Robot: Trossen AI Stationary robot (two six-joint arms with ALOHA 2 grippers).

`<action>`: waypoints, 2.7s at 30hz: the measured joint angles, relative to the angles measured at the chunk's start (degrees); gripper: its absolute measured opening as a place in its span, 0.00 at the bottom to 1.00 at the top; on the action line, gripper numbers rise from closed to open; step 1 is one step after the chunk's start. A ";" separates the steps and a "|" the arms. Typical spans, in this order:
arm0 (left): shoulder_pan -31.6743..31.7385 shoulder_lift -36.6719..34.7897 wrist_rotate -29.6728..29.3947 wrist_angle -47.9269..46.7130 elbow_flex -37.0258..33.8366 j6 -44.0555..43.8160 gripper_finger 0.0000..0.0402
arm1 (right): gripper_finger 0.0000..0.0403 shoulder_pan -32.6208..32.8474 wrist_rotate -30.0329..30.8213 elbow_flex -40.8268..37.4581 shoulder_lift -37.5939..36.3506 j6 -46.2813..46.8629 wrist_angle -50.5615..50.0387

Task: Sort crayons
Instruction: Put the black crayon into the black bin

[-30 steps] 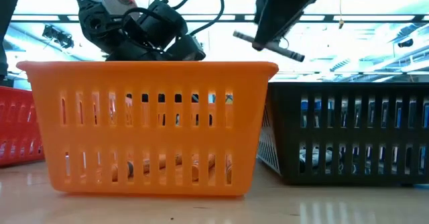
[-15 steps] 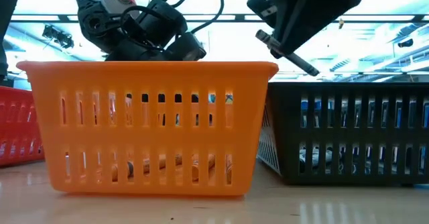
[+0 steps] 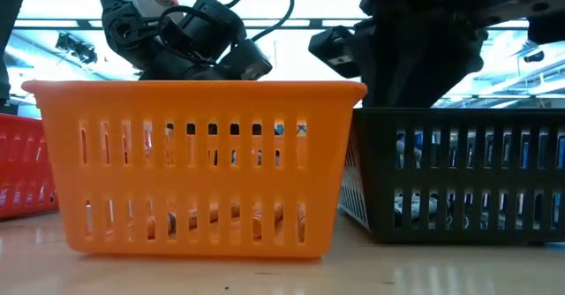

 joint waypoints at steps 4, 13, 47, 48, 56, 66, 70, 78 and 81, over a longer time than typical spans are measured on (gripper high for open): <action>0.01 0.00 -0.02 0.29 0.00 -0.02 0.35 | 0.13 0.15 0.35 0.14 0.70 -2.08 -1.34; 0.01 -0.02 -0.04 1.29 0.00 -0.72 0.35 | 0.19 -0.14 -2.48 0.04 2.73 1.12 -4.52; 0.01 -0.02 -0.17 3.56 0.02 -0.64 0.35 | 0.24 -13.74 5.90 -6.88 -5.18 -10.53 -14.95; 0.01 -0.02 -0.17 3.54 0.02 -0.36 0.35 | 0.24 -14.53 5.71 -7.16 -5.18 -8.15 -14.99; 0.08 -0.04 -0.37 3.61 0.00 0.07 0.35 | 0.24 -20.61 2.17 -7.50 -5.16 34.65 -15.83; 0.34 -0.04 -0.43 3.06 0.00 0.03 0.35 | 0.24 -22.69 -6.96 -13.48 -5.16 62.67 -12.75; 0.34 -0.04 -0.44 2.93 0.00 0.02 0.35 | 0.24 -22.71 -7.46 -14.51 -5.25 64.31 -10.68; 0.34 -0.04 -0.46 2.51 0.00 0.04 0.35 | 0.24 -23.04 -7.06 -14.63 -7.56 65.73 -10.24; 0.34 -0.04 -0.48 2.53 0.00 0.04 0.35 | 0.24 -23.08 -6.93 -14.62 -7.91 65.99 -9.75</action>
